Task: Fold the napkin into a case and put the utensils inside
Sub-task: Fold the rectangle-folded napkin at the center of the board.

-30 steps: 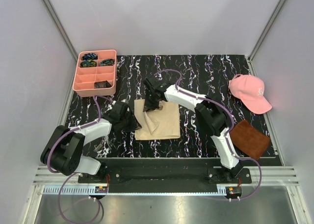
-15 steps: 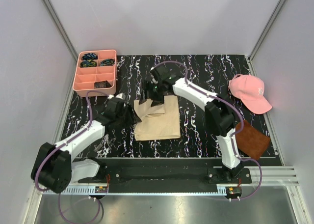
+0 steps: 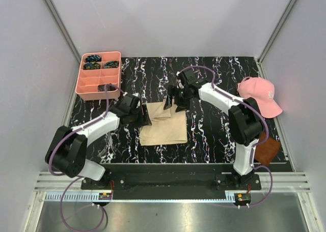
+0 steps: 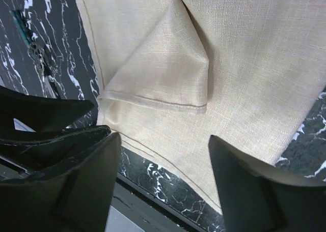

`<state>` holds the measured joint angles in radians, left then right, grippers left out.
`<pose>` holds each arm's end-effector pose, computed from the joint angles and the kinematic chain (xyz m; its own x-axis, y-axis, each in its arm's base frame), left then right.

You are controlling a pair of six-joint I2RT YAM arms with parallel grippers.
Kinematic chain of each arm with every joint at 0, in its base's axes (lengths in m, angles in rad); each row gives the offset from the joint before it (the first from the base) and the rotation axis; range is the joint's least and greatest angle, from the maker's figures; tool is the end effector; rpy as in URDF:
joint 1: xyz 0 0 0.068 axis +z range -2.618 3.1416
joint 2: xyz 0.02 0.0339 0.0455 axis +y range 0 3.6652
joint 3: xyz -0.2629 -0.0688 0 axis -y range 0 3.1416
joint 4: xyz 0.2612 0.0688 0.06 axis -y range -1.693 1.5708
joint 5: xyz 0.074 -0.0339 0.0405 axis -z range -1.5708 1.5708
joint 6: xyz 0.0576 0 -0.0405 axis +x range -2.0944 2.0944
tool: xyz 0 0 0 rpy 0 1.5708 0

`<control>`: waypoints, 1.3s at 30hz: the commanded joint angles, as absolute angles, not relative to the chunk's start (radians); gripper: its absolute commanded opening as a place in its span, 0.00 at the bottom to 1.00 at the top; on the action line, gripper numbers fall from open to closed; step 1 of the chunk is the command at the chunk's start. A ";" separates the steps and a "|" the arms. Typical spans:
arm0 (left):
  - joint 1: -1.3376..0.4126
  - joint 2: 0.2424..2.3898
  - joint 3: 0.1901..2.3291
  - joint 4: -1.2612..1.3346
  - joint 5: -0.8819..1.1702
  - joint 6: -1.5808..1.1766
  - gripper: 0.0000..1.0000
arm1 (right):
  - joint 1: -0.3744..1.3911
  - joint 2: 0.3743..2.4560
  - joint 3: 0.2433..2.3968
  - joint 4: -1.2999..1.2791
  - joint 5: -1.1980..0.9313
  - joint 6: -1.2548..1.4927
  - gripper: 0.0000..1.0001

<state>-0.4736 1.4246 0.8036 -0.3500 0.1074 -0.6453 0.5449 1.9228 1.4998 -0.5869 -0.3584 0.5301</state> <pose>0.2670 -0.1438 0.1621 -0.8920 -0.2148 -0.3977 -0.0365 0.9113 -0.4102 0.3671 0.2461 0.1994 -0.9509 -0.0227 -0.3088 -0.1903 0.8294 0.5252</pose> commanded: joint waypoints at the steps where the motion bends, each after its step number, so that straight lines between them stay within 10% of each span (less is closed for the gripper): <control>1: -0.477 1.486 0.871 -0.367 0.084 -0.588 0.62 | 0.542 1.947 1.483 -0.486 -0.426 0.491 0.73; 16: -0.477 1.531 0.888 -0.379 0.084 -0.575 0.61 | 0.508 2.043 1.448 -0.411 -0.488 0.492 0.69; 39: -0.477 1.657 1.015 -0.410 0.087 -0.511 0.65 | 0.491 2.056 1.427 -0.348 -0.572 0.534 0.33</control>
<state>-0.4744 1.6642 0.9813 -0.4091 0.1059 -0.5377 0.5034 2.0621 1.4197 -0.3840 -0.5407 0.5282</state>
